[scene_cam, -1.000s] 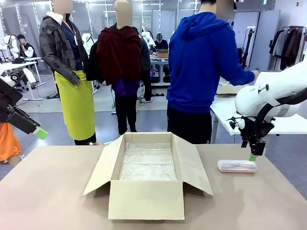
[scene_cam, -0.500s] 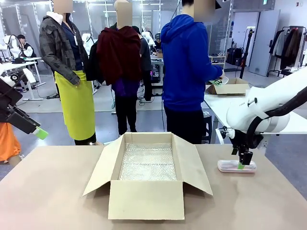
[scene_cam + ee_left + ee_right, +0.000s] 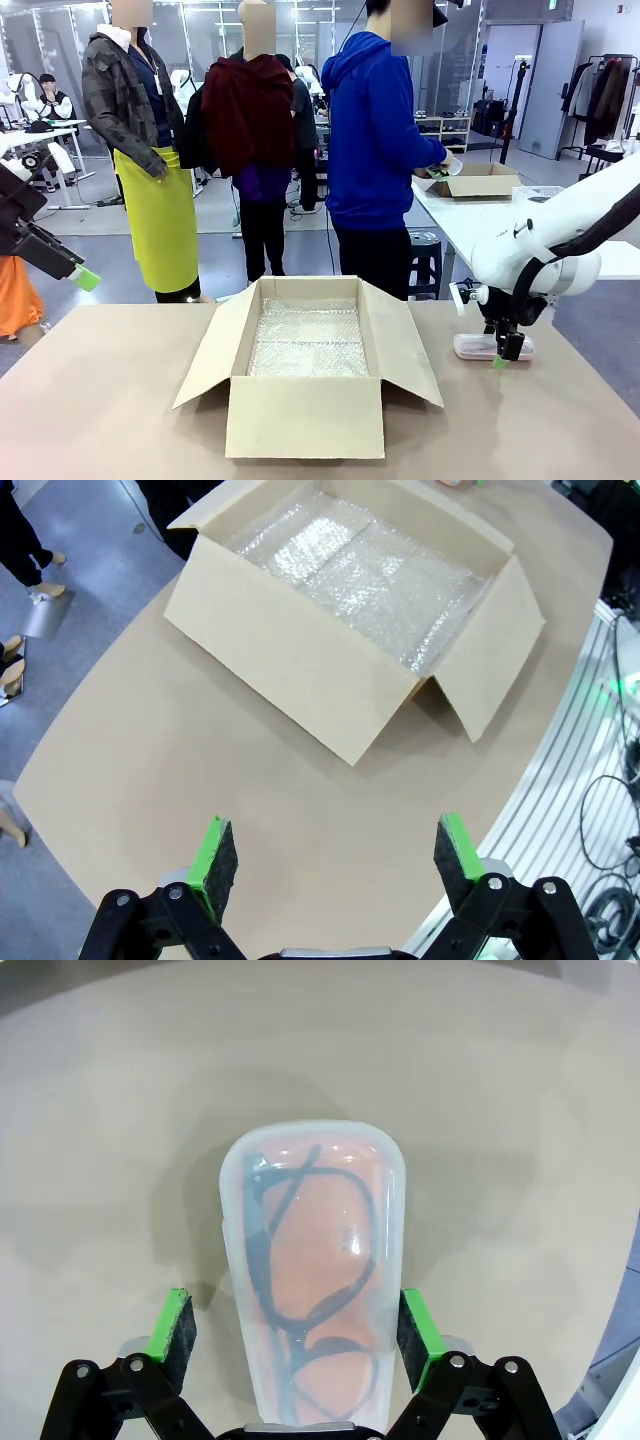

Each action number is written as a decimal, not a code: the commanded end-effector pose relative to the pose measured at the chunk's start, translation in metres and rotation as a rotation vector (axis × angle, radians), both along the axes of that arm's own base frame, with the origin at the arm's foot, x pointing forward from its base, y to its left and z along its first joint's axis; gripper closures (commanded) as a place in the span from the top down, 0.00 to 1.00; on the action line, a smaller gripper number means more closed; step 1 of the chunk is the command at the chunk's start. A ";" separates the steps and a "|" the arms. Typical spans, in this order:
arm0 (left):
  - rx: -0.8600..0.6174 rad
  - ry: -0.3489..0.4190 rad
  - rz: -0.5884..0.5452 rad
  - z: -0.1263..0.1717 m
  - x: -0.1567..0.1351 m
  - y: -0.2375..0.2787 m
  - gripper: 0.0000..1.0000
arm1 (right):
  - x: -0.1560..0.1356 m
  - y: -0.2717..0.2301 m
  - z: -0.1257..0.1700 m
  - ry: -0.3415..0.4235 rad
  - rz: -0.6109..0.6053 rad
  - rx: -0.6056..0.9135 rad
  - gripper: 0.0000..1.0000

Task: Pack the glasses set securely to prepare it for shipping.
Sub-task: Place the Glasses case inside the Package Box.

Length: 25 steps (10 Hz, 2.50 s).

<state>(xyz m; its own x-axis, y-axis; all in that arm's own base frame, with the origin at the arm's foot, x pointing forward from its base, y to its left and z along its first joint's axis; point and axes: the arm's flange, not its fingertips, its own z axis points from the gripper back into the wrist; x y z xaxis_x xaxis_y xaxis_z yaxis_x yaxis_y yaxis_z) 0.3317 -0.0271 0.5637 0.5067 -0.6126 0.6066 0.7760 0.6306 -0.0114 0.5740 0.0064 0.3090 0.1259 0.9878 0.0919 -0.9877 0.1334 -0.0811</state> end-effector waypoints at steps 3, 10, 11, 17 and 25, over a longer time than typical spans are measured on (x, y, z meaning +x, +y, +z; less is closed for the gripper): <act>-0.012 -0.008 -0.018 0.002 0.000 0.002 1.00 | -0.005 0.003 0.004 -0.021 -0.018 0.004 0.65; -0.012 -0.008 -0.018 0.002 0.000 0.002 1.00 | -0.017 0.034 0.161 0.032 -0.063 -0.067 0.41; -0.012 -0.008 -0.018 0.002 0.000 0.002 1.00 | -0.020 0.053 0.189 0.025 -0.059 -0.060 0.41; -0.012 -0.008 -0.018 0.002 0.000 0.002 1.00 | 0.020 0.242 0.213 -0.032 -0.159 -0.079 0.41; -0.012 -0.008 -0.018 0.002 0.000 0.002 1.00 | 0.074 0.406 0.087 -0.059 -0.120 -0.063 0.41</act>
<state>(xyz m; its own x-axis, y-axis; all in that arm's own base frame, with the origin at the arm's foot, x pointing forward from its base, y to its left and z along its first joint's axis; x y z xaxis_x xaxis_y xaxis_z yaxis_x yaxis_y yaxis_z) 0.3319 -0.0274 0.5641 0.5071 -0.6134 0.6055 0.7752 0.6316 -0.0093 0.6414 0.4035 0.3956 0.2098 0.9776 0.0188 -0.9688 0.2105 -0.1308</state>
